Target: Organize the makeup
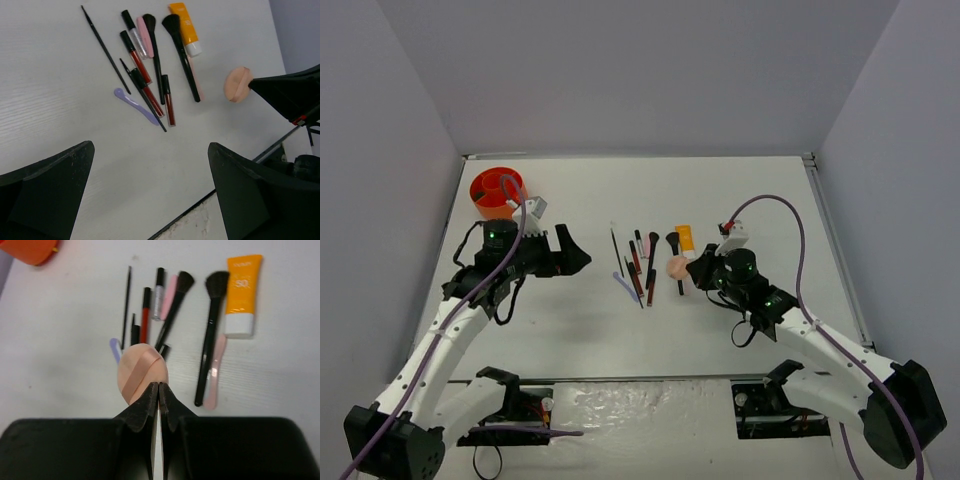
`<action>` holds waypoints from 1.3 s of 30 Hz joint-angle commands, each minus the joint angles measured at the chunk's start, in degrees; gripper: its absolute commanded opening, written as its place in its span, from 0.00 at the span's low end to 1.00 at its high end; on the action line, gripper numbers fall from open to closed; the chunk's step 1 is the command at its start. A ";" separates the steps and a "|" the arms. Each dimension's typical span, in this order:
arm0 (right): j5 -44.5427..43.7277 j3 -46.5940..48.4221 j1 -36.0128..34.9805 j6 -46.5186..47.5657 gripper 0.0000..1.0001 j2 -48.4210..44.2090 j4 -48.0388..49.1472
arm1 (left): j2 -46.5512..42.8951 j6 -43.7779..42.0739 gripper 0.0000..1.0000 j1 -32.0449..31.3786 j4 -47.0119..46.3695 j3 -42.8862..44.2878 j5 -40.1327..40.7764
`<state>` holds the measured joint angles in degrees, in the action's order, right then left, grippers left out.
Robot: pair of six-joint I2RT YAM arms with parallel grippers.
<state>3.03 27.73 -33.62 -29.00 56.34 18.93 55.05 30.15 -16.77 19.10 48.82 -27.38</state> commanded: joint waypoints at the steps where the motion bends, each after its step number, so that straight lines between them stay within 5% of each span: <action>1: 10.07 -0.18 -0.70 -0.57 0.00 -0.44 16.56 | 2.86 6.22 0.96 -4.69 -10.46 2.37 -2.72; 9: 17.69 0.74 -1.19 -4.09 0.00 1.86 26.84 | 5.89 9.41 0.94 -10.55 -18.00 2.62 -3.01; 24: 24.13 0.75 -1.80 -8.37 0.00 5.02 34.77 | 9.12 8.70 0.74 -15.58 -27.19 3.04 -4.18; 39: 24.92 0.28 -2.15 -9.04 0.00 6.68 36.56 | 9.29 9.73 0.33 -16.99 -31.19 2.63 -5.95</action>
<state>26.47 27.03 -35.32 -37.56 62.99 48.64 65.25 39.54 -33.10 -4.84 48.82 -31.43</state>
